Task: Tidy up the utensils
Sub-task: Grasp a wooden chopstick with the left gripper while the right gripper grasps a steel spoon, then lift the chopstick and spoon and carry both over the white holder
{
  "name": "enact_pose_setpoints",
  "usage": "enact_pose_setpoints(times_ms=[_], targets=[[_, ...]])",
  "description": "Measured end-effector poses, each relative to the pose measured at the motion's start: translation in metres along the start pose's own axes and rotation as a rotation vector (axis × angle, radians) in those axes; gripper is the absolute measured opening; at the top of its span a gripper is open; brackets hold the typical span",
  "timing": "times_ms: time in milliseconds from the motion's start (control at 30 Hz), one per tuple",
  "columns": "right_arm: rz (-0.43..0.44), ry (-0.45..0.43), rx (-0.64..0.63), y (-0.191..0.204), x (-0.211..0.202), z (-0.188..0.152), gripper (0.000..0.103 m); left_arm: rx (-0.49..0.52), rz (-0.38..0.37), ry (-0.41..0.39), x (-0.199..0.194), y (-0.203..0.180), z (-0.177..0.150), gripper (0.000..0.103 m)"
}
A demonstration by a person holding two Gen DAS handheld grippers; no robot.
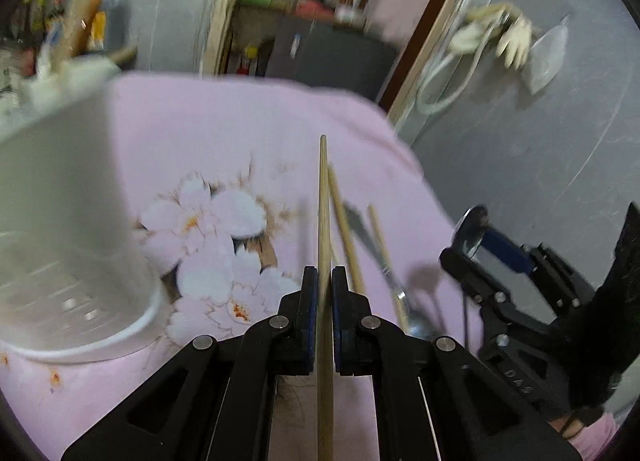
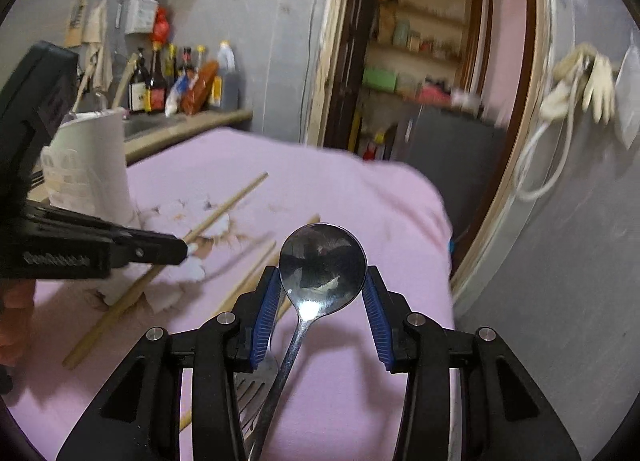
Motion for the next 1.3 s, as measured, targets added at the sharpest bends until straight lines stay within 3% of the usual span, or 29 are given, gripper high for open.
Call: enact_pose_setpoints(times_ms=[233, 367, 700, 967, 1300], targets=[[-0.069, -0.209, -0.026, 0.006, -0.035, 0.011, 0.040, 0.049, -0.025, -0.281, -0.050, -0.018, 0.001, 0.004], [-0.091, -0.301, -0.018, 0.008, -0.052, 0.020, 0.040, 0.057, -0.008, -0.399, -0.072, -0.020, 0.008, 0.004], [-0.072, -0.398, -0.017, 0.024, -0.067, 0.052, 0.040, 0.000, 0.014, -0.515, -0.116, 0.006, 0.029, 0.004], [0.019, -0.474, 0.004, 0.052, -0.074, 0.085, 0.040, -0.032, 0.025, -0.630, -0.163, 0.044, 0.050, 0.004], [0.123, -0.590, 0.040, 0.100, -0.074, 0.145, 0.040, -0.089, 0.166, -0.836, -0.227, 0.116, 0.085, 0.004]])
Point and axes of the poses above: each gripper's, at about its wrist camera, not at the fingertips, and x roughly the way its jaws point, y to its left, z to its top, the point moved 5 cm from there along x, roughly the way its jaws point, and after that the axes turned 4 degrees about -z, right-handed, at the moved point
